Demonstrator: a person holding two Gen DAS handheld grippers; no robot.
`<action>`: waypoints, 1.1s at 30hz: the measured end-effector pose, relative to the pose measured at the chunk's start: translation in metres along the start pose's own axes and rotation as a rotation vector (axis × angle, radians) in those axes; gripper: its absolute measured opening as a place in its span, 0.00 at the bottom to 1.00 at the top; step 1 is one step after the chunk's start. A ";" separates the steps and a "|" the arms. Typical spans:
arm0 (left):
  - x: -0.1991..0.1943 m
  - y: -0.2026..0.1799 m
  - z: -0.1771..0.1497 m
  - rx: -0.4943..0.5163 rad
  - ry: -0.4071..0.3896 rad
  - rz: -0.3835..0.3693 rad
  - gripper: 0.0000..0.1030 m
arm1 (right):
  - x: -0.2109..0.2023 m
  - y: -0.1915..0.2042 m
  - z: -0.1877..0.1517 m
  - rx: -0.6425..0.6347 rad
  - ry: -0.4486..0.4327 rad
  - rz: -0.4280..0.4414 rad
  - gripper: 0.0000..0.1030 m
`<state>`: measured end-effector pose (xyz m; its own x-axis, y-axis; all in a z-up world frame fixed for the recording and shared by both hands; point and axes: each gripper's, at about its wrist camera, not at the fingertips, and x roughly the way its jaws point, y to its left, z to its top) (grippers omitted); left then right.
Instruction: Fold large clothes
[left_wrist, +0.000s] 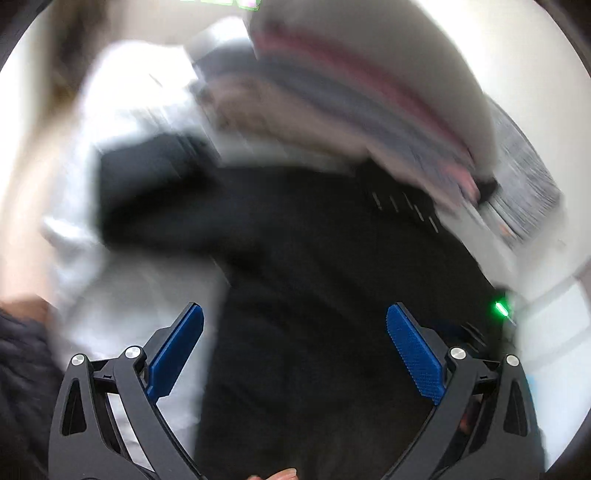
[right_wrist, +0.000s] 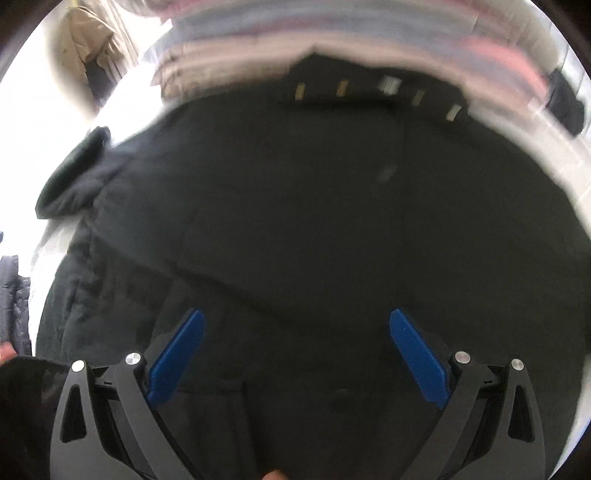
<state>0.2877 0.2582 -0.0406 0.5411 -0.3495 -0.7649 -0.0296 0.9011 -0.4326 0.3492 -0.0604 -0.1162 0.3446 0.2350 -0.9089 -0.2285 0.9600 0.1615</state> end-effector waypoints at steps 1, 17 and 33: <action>0.007 0.001 -0.003 0.006 0.040 -0.019 0.93 | 0.000 0.005 -0.004 -0.011 0.003 0.017 0.95; 0.010 -0.006 -0.060 0.152 0.218 -0.006 0.93 | -0.066 -0.032 -0.033 0.145 0.050 0.618 0.95; -0.019 -0.012 -0.134 0.371 0.330 0.133 0.93 | -0.114 0.050 -0.238 -0.179 0.401 0.825 0.95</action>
<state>0.1652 0.2195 -0.0850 0.2572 -0.2344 -0.9375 0.2526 0.9527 -0.1689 0.0819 -0.0750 -0.0960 -0.3212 0.7297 -0.6036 -0.4092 0.4679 0.7834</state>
